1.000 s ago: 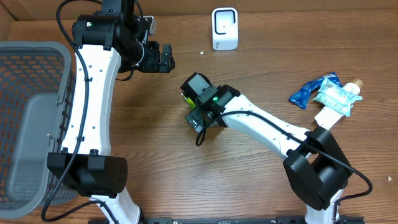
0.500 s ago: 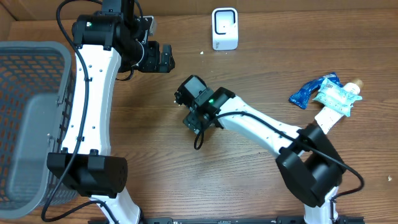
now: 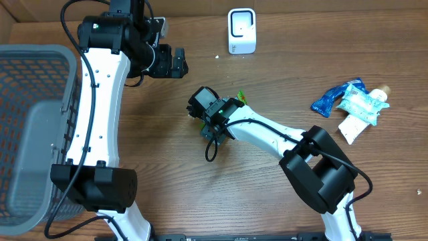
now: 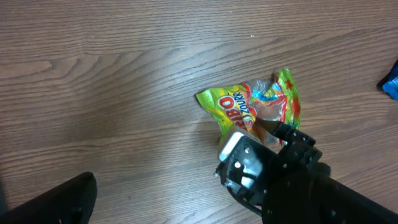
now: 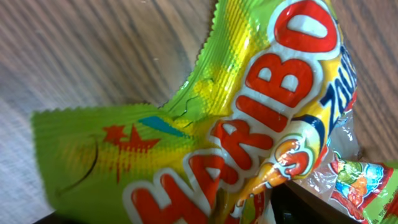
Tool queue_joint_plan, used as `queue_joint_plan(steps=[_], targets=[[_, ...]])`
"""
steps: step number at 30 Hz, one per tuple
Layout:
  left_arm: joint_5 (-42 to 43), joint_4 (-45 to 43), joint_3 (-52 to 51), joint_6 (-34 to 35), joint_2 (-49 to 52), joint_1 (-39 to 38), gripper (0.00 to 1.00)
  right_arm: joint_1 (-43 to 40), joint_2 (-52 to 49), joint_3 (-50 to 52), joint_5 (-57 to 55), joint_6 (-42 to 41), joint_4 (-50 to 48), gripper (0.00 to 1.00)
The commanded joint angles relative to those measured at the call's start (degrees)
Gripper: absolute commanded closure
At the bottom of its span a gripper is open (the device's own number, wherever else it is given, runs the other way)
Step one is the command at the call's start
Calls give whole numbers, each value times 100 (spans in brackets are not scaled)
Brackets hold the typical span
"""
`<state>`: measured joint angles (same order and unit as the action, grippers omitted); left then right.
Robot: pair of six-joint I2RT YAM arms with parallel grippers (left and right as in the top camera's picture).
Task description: Scan the item barcode
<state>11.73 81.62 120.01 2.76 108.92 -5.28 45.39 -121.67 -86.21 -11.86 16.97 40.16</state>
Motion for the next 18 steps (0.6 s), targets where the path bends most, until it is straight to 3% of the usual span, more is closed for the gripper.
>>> queue_joint_plan(steps=[1,4,6,7,8,14,18], targets=[[-15,0,96,-109,-26,-46,0,-116,-365,66,-140,151,-52,28],[-17,0,96,-109,-26,-46,1,-177,-472,66,-197,151,-140,39],[-15,0,96,-109,-26,-46,0,-214,-514,66,-227,138,-177,61],[-15,0,96,-109,-26,-46,0,-243,-525,66,-225,90,-186,82],[-15,0,96,-109,-26,-46,0,-269,-522,66,-227,-13,-197,96],[-15,0,96,-109,-26,-46,0,-529,-247,-273,72,-1222,289,96],[-15,0,96,-109,-26,-46,0,-905,348,-619,1784,-1770,772,96]])
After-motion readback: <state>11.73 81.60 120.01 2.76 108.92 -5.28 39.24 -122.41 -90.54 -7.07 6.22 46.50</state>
